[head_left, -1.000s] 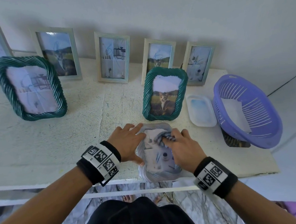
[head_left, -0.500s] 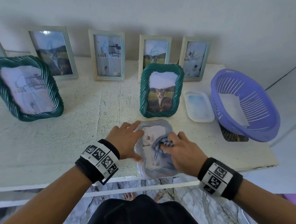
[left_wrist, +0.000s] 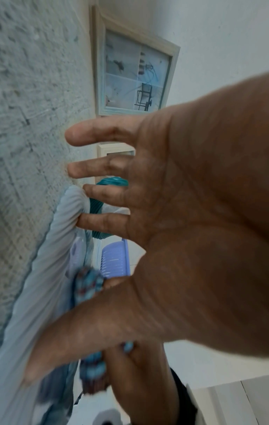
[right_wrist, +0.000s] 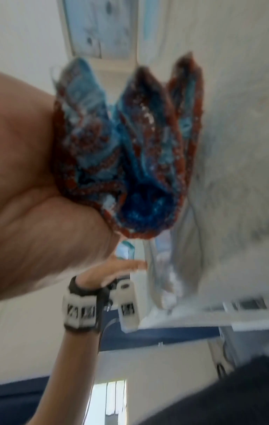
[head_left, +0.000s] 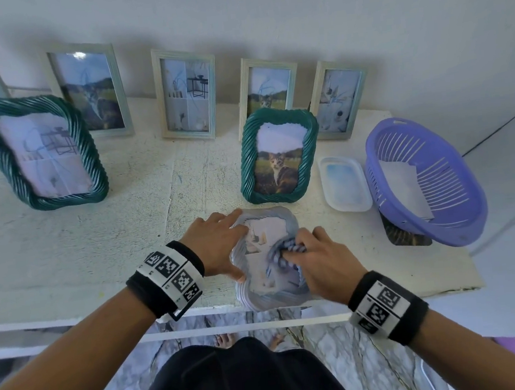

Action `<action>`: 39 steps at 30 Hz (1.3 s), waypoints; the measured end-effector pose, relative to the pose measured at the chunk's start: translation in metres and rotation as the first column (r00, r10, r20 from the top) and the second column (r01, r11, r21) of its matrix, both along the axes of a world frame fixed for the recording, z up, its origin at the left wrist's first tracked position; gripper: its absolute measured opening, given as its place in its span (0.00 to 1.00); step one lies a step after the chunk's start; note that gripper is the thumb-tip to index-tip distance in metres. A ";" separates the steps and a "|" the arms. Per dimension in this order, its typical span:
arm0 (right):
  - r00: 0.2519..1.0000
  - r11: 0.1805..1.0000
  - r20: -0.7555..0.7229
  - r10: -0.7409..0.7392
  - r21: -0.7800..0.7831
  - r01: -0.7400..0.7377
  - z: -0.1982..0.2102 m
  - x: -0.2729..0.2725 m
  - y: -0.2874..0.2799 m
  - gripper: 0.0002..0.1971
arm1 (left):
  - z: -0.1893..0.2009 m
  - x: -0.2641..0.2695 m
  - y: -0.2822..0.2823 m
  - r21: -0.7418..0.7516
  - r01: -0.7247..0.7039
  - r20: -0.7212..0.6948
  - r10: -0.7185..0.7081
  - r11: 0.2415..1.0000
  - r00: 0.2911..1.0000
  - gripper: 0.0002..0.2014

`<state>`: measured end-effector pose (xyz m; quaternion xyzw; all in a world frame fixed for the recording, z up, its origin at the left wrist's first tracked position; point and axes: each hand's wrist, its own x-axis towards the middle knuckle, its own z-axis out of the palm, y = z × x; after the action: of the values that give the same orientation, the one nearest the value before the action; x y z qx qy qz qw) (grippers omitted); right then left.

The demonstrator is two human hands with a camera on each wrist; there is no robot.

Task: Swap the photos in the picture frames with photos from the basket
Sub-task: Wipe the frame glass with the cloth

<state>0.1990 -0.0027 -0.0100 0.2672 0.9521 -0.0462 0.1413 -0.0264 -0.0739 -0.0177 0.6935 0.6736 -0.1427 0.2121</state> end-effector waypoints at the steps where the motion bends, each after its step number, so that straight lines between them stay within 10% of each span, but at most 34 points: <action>1: 0.999 0.999 -0.022 -0.042 0.033 0.043 -0.001 -0.003 0.005 0.17 | 0.000 0.000 0.000 0.002 0.000 -0.001 0.000 1.000 1.000 0.48; 7: 0.992 0.986 -0.056 0.117 -0.115 -0.123 -0.004 0.005 -0.029 0.18 | -0.001 -0.001 -0.001 -0.004 -0.008 0.017 0.008 1.000 1.000 0.48; 22: 0.992 0.995 -0.087 -0.095 -0.037 0.092 -0.003 -0.013 -0.001 0.21 | -0.003 -0.004 -0.004 0.025 -0.025 0.044 0.024 0.999 0.999 0.49; 39: 0.991 0.996 -0.133 0.032 -0.077 -0.043 -0.005 0.017 -0.029 0.18 | -0.005 -0.007 -0.005 0.042 -0.057 0.101 0.052 0.997 0.994 0.49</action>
<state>0.2159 -0.0322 -0.0154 0.2397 0.9616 -0.0987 0.0897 -0.0336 -0.0792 -0.0224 0.6857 0.6839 -0.0870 0.2336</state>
